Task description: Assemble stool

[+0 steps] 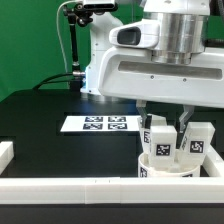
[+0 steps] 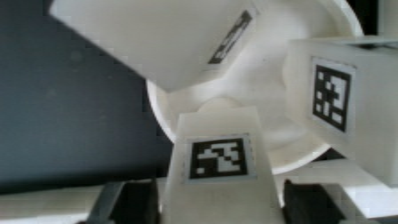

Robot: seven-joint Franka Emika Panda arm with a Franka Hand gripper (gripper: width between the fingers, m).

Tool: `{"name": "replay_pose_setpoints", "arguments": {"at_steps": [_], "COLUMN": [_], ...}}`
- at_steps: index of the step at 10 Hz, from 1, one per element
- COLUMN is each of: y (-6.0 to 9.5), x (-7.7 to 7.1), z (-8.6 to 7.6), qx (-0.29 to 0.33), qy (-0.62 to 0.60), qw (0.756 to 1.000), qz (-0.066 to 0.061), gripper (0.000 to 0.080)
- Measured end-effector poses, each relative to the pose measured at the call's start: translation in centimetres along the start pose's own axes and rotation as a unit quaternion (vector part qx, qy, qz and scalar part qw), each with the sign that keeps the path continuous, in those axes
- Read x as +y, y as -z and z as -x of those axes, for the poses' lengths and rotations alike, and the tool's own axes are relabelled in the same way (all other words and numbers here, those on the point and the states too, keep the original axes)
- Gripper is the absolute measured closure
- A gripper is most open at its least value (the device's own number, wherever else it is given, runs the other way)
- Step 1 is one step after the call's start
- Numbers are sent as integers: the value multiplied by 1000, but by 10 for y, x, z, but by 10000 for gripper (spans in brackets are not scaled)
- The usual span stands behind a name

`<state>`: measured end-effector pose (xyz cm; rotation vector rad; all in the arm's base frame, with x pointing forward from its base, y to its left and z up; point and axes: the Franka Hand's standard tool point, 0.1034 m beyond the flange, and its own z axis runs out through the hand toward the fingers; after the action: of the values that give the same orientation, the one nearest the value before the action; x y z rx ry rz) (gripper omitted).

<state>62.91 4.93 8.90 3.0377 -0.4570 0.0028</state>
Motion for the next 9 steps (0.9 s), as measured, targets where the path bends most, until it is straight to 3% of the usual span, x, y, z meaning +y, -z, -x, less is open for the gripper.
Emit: {"name": "replay_pose_setpoints", "arguments": {"at_steps": [4, 9], "y": [0, 0], "x": [-2, -7], "z": [1, 3], "qx": [-2, -10], "qy": [-115, -280], "qw": [993, 960], "qz": [-4, -14], "gripper": [462, 462]}}
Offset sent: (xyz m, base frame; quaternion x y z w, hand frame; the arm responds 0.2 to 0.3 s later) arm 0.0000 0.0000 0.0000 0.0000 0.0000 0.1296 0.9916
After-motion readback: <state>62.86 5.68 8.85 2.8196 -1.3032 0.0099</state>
